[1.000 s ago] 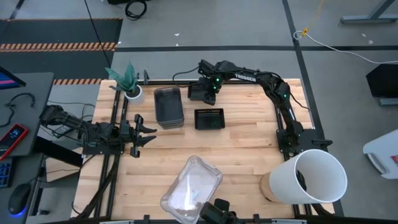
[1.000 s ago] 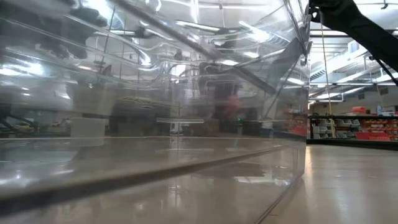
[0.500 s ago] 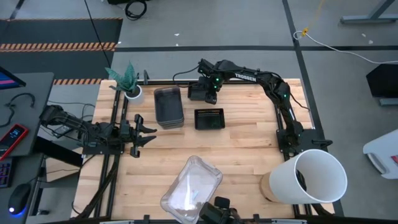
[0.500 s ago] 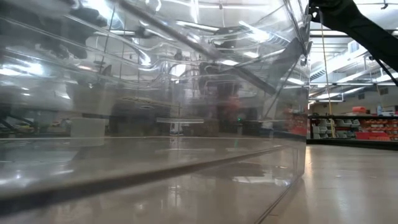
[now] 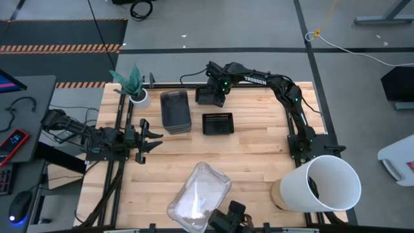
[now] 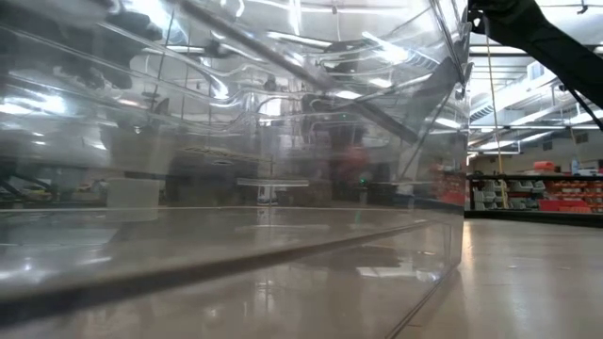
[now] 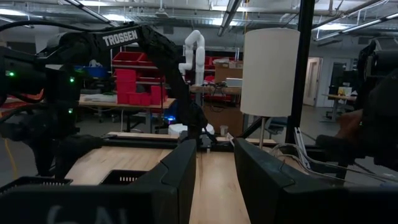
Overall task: Stack baskets by color
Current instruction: Stack the top black bin on top of the bottom black bin
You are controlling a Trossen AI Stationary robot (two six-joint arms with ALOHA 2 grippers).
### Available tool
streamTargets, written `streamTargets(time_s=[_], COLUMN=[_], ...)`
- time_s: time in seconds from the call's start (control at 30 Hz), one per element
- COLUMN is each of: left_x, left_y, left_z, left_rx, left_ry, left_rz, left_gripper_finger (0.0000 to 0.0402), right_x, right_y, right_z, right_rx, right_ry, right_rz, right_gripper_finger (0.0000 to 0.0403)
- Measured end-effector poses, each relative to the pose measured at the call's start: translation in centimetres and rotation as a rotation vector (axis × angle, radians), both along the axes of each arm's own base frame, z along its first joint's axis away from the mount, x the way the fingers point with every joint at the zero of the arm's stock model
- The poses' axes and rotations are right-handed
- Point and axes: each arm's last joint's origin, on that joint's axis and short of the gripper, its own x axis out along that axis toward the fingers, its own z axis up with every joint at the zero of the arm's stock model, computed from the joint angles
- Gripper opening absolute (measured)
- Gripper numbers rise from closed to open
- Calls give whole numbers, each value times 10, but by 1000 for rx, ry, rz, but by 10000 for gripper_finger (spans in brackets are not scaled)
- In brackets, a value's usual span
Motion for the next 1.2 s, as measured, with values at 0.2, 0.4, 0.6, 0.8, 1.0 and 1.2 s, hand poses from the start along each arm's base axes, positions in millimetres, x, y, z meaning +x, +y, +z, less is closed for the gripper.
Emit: streamTargets(time_s=[0.2, 0.4, 0.6, 0.8, 1.0, 1.2], left_x=[0, 0, 0, 0, 0, 0], left_y=[0, 0, 0, 0, 0, 0], left_z=[0, 0, 0, 0, 0, 0], left_rx=[0, 0, 0, 0, 0, 0], left_ry=[0, 0, 0, 0, 0, 0], left_rz=[0, 0, 0, 0, 0, 0], left_gripper_finger=[117, 117, 117, 117, 117, 117], right_x=[-5, -11, -21, -23, -24, -24], right_y=[-6, -15, -23, -24, -24, -25], right_z=[0, -9, -35, -42, -43, -43], right_rx=[-99, -99, -20, -23, -42, -43], right_ry=[72, 49, 32, 30, 46, 48], right_rz=[-163, -273, -351, -361, -373, -374], right_gripper_finger=[238, 259, 272, 241, 185, 140])
